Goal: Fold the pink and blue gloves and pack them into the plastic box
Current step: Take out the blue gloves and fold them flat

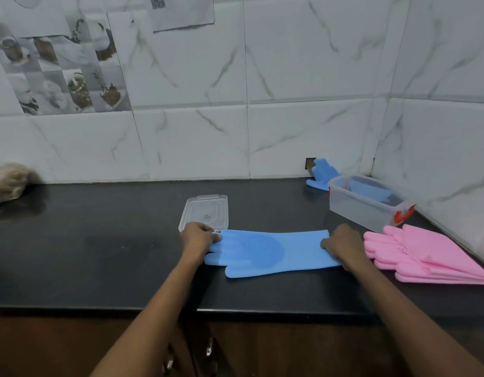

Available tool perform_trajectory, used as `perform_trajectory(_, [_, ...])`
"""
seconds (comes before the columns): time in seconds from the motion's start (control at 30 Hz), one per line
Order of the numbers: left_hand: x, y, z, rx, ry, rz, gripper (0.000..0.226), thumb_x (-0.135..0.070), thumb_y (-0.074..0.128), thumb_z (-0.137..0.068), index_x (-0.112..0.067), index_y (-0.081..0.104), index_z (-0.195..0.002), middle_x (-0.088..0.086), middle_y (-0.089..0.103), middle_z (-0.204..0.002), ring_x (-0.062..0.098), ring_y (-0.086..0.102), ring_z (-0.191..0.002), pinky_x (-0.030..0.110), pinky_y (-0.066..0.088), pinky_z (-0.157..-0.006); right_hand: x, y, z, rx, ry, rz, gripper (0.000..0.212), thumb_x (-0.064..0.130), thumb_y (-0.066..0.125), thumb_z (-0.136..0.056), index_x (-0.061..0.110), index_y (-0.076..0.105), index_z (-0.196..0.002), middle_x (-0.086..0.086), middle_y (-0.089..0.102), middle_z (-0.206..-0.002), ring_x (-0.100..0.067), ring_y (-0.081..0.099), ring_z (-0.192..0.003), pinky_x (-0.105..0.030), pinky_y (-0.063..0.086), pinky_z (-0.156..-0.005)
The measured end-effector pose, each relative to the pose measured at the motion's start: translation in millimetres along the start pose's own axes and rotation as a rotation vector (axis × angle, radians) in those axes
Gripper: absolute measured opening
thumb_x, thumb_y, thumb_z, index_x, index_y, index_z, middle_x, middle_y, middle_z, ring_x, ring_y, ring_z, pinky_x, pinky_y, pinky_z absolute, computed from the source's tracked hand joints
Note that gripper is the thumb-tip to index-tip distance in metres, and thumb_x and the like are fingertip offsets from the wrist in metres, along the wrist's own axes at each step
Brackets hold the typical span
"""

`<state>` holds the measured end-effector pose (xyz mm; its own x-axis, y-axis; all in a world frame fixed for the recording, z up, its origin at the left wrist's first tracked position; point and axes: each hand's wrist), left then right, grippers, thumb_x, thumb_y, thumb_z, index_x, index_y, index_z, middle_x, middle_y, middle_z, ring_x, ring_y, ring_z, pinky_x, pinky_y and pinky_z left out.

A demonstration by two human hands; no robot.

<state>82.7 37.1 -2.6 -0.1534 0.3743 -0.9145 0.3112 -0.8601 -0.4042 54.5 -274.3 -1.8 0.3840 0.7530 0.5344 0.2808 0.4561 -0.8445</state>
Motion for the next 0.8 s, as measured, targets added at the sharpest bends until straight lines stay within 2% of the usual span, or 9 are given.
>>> perform_trajectory(0.07, [-2.9, 5.7, 5.3, -0.102, 0.153, -0.224, 0.021, -0.01, 0.076, -0.075, -0.006, 0.073, -0.095, 0.004, 0.071, -0.095, 0.02, 0.064, -0.088, 0.027, 0.046, -0.073, 0.9, -1.1, 5.7, -0.041, -0.06, 0.125, 0.015, 0.021, 0.061, -0.085, 0.009, 0.053, -0.084, -0.012, 0.065, -0.096, -0.027, 0.059, -0.079, -0.027, 0.04, -0.06])
perform_trajectory(0.13, [-7.5, 12.1, 9.2, -0.154, 0.28, -0.324, 0.022, -0.015, 0.072, -0.078, -0.012, 0.074, -0.1, 0.0, 0.073, -0.099, 0.019, 0.066, -0.094, 0.027, 0.048, -0.075, 1.7, -1.3, 11.0, -0.163, -0.141, 0.278, 0.012, 0.022, 0.056, -0.089, 0.012, 0.056, -0.096, -0.009, 0.064, -0.104, -0.027, 0.062, -0.088, -0.03, 0.046, -0.068])
perform_trajectory(0.23, [-27.4, 29.9, 6.0, -0.041, 0.412, -0.324, 0.008, -0.01, 0.07, -0.079, -0.011, 0.076, -0.084, -0.001, 0.071, -0.077, 0.014, 0.067, -0.076, 0.02, 0.044, -0.061, 2.2, 1.9, 2.0, -0.286, -0.415, 0.381, 0.017, 0.021, 0.049, -0.092, 0.013, 0.057, -0.105, -0.006, 0.059, -0.108, -0.026, 0.06, -0.097, -0.034, 0.046, -0.077])
perform_trajectory(0.37, [-74.5, 71.2, -14.3, 0.169, 0.484, -0.317, 0.007, -0.014, 0.073, -0.076, -0.008, 0.076, -0.078, 0.001, 0.067, -0.065, 0.012, 0.06, -0.059, 0.025, 0.053, -0.063, -1.6, 2.6, -19.8, 0.088, -0.759, 0.199, 0.015, 0.032, 0.053, -0.091, 0.021, 0.063, -0.09, 0.006, 0.056, -0.09, -0.013, 0.057, -0.082, -0.026, 0.042, -0.072])
perform_trajectory(0.5, [-117.8, 136.1, -44.8, 0.324, 0.49, -0.236, 0.015, -0.014, 0.071, -0.079, 0.0, 0.074, -0.076, 0.009, 0.068, -0.065, 0.018, 0.063, -0.058, 0.035, 0.06, -0.068, -15.4, 17.4, -30.9, 0.088, -0.82, 0.043, 0.011, 0.032, 0.057, -0.09, 0.023, 0.063, -0.088, 0.014, 0.05, -0.084, -0.001, 0.049, -0.072, -0.011, 0.035, -0.067])
perform_trajectory(0.57, [-131.6, 171.7, -63.9, 0.359, 0.448, -0.165, 0.016, -0.013, 0.069, -0.08, 0.003, 0.071, -0.076, 0.016, 0.071, -0.071, 0.024, 0.067, -0.064, 0.042, 0.062, -0.071, -20.0, 24.8, -34.9, 0.055, -0.825, -0.004, 0.01, 0.03, 0.056, -0.09, 0.022, 0.062, -0.088, 0.012, 0.052, -0.085, -0.002, 0.051, -0.073, -0.012, 0.039, -0.069])
perform_trajectory(0.63, [-139.6, 206.9, -81.9, 0.369, 0.435, -0.16, 0.013, -0.012, 0.067, -0.081, 0.001, 0.071, -0.082, 0.016, 0.072, -0.082, 0.023, 0.067, -0.073, 0.043, 0.061, -0.077, -22.5, 29.4, -38.9, 0.037, -0.842, -0.051, 0.01, 0.027, 0.055, -0.089, 0.021, 0.063, -0.088, 0.011, 0.053, -0.085, -0.004, 0.052, -0.074, -0.016, 0.043, -0.07])
perform_trajectory(0.73, [-151.7, 252.3, -99.6, 0.401, 0.44, -0.205, 0.035, -0.015, 0.061, -0.086, -0.001, 0.063, -0.118, 0.013, 0.066, -0.118, 0.023, 0.061, -0.1, 0.032, 0.05, -0.087, -23.5, 32.5, -41.7, 0.014, -0.873, -0.088, 0.011, 0.024, 0.052, -0.09, 0.02, 0.063, -0.09, 0.011, 0.052, -0.085, -0.002, 0.05, -0.074, -0.015, 0.04, -0.07])
perform_trajectory(0.8, [-160.7, 279.9, -112.5, 0.415, 0.445, -0.235, 0.045, -0.02, 0.057, -0.091, 0.0, 0.052, -0.131, 0.016, 0.056, -0.133, 0.028, 0.056, -0.114, 0.033, 0.044, -0.092, -24.2, 34.9, -44.1, 0.002, -0.894, -0.088, 0.014, 0.023, 0.05, -0.091, 0.019, 0.062, -0.092, 0.007, 0.053, -0.087, -0.004, 0.051, -0.075, -0.019, 0.041, -0.071])
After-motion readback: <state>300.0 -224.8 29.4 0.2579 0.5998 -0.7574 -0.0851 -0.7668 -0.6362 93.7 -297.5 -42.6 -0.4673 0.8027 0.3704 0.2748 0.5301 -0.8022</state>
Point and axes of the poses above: each hand's wrist, its own z-axis away from the middle knuckle, its own y-axis out of the palm, x = y × z
